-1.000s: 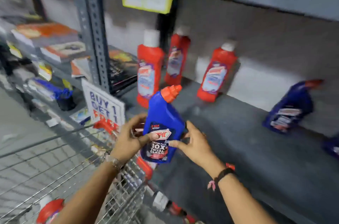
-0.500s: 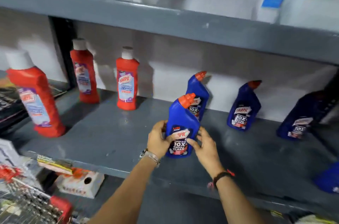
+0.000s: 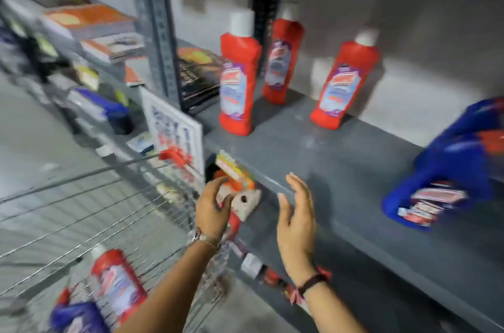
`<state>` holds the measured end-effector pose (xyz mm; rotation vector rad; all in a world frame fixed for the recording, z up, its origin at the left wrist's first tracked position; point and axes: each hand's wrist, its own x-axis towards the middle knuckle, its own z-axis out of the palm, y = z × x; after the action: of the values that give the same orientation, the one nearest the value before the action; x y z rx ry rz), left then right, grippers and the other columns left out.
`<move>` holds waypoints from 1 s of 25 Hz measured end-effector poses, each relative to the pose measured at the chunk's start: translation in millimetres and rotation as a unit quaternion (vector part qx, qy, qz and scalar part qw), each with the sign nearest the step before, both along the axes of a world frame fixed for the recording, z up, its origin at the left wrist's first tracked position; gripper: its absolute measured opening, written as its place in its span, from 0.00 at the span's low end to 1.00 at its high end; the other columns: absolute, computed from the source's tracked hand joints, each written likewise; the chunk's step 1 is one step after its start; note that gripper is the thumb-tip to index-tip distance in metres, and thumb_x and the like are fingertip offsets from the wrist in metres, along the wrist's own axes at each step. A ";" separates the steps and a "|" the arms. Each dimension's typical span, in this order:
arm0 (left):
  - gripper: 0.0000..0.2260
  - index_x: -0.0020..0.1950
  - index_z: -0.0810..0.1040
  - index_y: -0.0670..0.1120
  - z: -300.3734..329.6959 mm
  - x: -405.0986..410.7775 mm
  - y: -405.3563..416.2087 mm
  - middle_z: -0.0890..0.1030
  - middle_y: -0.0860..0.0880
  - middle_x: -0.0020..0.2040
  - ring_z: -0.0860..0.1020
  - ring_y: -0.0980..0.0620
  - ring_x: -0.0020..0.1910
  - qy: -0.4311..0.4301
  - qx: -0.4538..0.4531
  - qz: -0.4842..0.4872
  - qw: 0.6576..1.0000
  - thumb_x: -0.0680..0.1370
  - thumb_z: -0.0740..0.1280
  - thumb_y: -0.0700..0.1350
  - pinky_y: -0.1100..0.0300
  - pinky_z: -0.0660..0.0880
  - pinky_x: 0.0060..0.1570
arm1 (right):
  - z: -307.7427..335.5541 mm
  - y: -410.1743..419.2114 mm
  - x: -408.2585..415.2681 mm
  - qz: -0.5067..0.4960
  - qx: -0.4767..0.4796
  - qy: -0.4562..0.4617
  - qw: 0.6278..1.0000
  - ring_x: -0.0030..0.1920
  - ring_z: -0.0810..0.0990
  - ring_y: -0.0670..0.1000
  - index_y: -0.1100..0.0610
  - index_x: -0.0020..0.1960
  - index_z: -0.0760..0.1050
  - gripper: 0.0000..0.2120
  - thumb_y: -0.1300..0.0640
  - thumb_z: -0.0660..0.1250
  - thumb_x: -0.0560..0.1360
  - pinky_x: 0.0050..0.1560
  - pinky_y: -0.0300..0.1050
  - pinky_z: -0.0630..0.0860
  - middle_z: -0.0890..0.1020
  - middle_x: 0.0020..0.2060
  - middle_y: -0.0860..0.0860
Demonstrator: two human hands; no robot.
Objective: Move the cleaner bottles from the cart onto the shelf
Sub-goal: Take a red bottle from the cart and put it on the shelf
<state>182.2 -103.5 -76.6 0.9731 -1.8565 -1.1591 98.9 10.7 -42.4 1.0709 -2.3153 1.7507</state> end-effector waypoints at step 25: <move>0.22 0.48 0.70 0.44 -227.1 197.3 -144.8 0.78 0.39 0.44 0.78 0.56 0.33 -0.043 0.388 0.193 0.900 0.61 0.74 0.29 0.73 0.77 0.28 | -301.8 -215.5 158.5 0.359 0.568 -0.162 0.723 0.55 0.77 0.59 0.60 0.60 0.65 0.27 0.63 0.72 0.64 0.57 0.51 0.76 0.78 0.56 0.60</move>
<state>379.5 -248.3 -303.7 1.7546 -1.1447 -1.6421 257.4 -204.8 -344.3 2.1388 -3.6033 0.2382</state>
